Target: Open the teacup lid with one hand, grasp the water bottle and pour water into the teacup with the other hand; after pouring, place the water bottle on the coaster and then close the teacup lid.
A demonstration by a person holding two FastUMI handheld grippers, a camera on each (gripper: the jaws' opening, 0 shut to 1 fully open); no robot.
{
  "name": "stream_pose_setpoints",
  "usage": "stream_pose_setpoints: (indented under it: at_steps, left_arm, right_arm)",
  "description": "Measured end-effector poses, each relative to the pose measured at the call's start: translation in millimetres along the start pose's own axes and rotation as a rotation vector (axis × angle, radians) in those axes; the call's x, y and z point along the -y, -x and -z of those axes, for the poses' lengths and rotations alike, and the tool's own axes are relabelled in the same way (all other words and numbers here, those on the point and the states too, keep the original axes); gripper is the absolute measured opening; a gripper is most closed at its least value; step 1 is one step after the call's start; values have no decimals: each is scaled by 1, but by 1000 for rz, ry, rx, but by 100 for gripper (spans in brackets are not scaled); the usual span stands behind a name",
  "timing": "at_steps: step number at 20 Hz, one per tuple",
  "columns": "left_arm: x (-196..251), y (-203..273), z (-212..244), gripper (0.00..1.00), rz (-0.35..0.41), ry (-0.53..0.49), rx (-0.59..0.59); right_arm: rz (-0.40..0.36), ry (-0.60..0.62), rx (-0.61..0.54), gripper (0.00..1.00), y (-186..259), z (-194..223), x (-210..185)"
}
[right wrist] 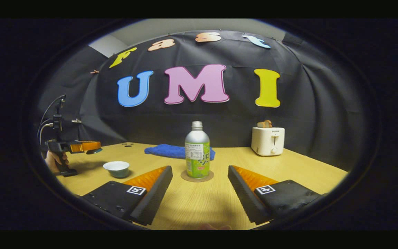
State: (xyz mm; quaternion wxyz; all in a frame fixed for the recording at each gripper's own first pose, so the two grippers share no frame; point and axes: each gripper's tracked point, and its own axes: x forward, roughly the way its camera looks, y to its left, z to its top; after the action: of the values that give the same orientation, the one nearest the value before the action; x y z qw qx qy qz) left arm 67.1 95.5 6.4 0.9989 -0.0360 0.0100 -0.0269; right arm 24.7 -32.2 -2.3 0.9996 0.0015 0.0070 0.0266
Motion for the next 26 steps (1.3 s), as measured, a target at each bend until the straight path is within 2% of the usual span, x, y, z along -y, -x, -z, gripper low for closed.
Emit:
stream_pose_setpoints:
  at_steps: [3, 10, 16, 26]
  left_arm:
    - [38, -6, -1, 30, 77, -3, -13]
    - [92, -21, 18, 30, 154, -81, -75]
    - [108, -28, 33, 31, 182, -90, -136]
    - [111, -30, 43, 31, 181, -145, -183]
  right_arm:
    - [23, 1, -2, 99, -1, -1, 2]
    - [31, 1, -1, 99, -2, -1, 3]
    - [32, -1, 0, 99, -2, -1, 3]
    - [34, -2, 0, 99, -2, 0, 2]
